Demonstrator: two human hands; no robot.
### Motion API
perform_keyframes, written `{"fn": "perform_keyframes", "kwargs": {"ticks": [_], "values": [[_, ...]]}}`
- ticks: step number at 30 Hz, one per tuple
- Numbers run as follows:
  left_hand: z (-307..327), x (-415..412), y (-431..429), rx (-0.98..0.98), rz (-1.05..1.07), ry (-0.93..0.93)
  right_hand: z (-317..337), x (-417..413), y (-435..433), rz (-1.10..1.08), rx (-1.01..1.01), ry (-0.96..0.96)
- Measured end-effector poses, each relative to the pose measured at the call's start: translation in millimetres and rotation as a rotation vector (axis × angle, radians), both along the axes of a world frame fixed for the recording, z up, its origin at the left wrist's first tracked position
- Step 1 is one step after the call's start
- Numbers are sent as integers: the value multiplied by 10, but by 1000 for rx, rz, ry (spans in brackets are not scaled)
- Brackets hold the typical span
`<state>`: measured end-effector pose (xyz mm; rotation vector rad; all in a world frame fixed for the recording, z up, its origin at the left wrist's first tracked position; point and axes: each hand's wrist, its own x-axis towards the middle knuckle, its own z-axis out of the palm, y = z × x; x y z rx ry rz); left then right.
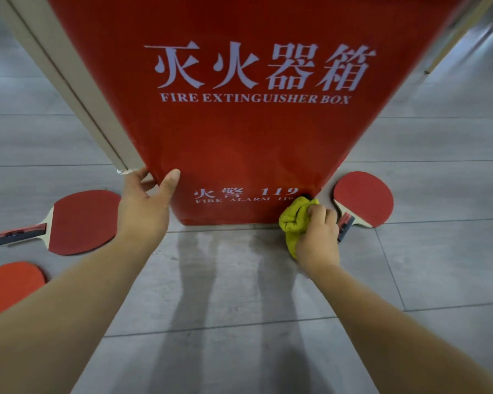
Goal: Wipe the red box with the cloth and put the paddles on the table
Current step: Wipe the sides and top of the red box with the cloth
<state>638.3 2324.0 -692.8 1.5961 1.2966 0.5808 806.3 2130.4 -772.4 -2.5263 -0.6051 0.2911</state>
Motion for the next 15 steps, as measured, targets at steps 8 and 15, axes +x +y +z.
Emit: {"fn": "perform_keyframes", "kwargs": {"ticks": [8,15], "values": [[175,12,-265,-14,-172,135,344,-40,-262,10,140,137],[771,97,-444,-60,-546,30,1045,-225,-340,189,387,155]]}}
